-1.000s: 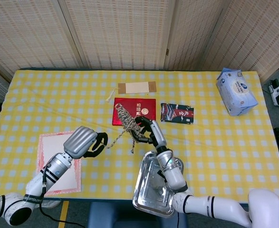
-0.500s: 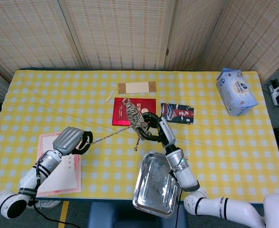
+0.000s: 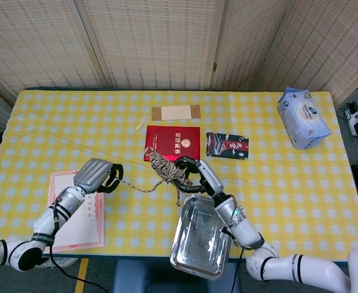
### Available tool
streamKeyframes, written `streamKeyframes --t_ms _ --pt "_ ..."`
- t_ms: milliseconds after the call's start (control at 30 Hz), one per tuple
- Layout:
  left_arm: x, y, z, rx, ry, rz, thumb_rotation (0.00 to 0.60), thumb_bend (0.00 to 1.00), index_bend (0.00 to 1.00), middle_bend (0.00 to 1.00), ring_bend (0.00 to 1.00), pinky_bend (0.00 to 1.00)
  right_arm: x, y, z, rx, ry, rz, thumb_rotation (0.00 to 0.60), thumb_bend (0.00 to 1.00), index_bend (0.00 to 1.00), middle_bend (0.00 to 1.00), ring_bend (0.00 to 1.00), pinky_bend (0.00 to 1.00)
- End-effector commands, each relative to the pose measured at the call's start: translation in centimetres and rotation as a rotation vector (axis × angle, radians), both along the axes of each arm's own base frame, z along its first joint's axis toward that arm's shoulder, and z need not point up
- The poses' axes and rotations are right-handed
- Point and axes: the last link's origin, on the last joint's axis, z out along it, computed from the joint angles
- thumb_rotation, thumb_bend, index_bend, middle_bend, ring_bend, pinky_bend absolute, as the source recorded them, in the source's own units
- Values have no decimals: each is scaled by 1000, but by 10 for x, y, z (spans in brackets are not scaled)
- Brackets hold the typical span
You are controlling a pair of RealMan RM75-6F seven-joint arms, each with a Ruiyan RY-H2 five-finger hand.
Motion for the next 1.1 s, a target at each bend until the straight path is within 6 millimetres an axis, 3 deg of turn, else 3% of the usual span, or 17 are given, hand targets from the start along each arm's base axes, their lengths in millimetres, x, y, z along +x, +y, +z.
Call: streamKeyframes --t_ms 33,600,1100 --pt "14 0 0 -7 1 -58 600 543 640 829 802 768 3 4 -1 2 46 47 600 581 823 720 799 658" --pt "74 -2 11 68 129 -317 600 542 617 829 799 767 21 21 -9 19 311 209 600 581 829 723 808 663" --pt "98 -11 14 147 180 -429 600 543 608 829 796 767 36 23 -23 92 419 206 600 580 841 734 818 670"
